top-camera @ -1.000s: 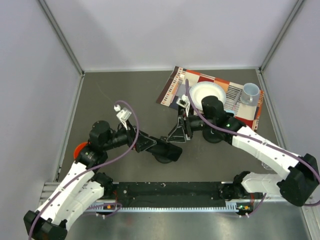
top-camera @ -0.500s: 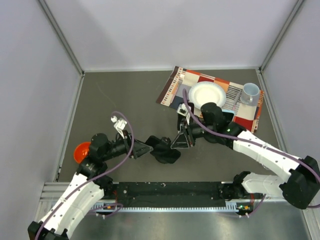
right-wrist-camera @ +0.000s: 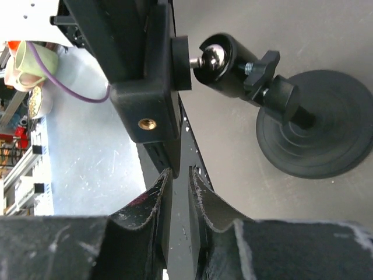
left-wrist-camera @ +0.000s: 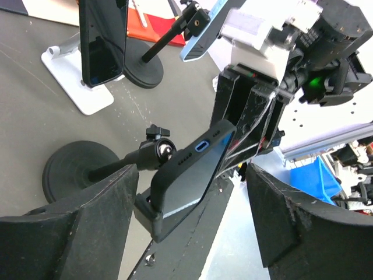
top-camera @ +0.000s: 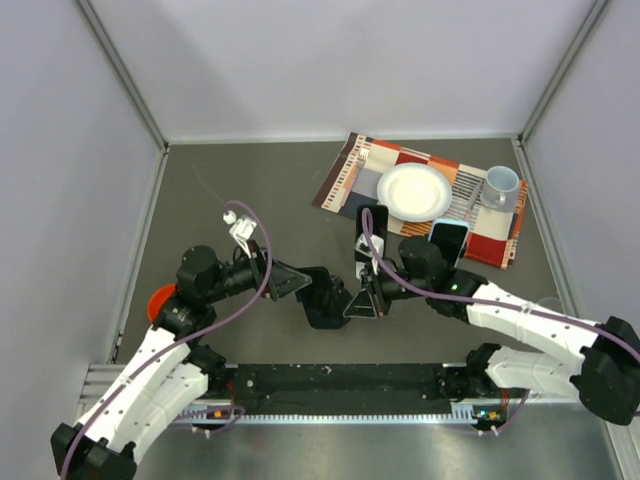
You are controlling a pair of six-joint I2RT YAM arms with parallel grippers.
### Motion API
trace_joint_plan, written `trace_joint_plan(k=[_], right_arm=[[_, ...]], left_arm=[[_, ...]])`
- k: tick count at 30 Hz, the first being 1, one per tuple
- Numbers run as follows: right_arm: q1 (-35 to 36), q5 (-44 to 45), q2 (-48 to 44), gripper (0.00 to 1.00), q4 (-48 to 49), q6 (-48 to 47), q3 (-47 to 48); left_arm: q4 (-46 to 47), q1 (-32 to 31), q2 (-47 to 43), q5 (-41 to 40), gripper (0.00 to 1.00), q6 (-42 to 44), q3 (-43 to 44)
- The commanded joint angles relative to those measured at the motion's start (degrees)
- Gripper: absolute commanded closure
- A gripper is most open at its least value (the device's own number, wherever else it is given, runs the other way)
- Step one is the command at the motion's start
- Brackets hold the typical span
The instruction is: Place the phone on the phone stand
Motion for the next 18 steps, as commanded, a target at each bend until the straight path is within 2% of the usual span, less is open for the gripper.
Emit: trace_joint_plan(k=[1, 2, 5, 6, 10, 18], right_arm=[[0.5, 2.0, -2.0, 0.82, 2.0, -0.3, 3.6], [0.5, 1.7, -1.9, 0.81, 1.4, -0.5, 4.3], [0.5, 0.3, -2.2, 0.74, 0.4, -1.2, 4.7], [0.6, -0.7, -2.2, 0.71, 0.7, -1.5, 4.8], [0.6, -4.6, 0.4, 0.7, 5.4, 0.2, 3.8], [3.1, 1.3, 1.7, 0.9, 19.4, 8.4, -3.8]], left_arm=[[-1.5, 0.3, -3.8, -0.1, 0.16, 2.4, 0.4], [-3.7, 0.3, -4.5, -0.1, 0.11, 3.4, 0.5], [-6.0, 0.3, -5.5, 1.2, 0.09, 5.0, -0.2], [-5.9, 0.3, -5.3, 1.4, 0.09, 5.2, -1.2], [-1.8, 0.3, -3.9, 0.6, 0.14, 5.1, -3.5], [6.0, 0.3, 2.0, 3.0, 0.18, 3.5, -2.4]])
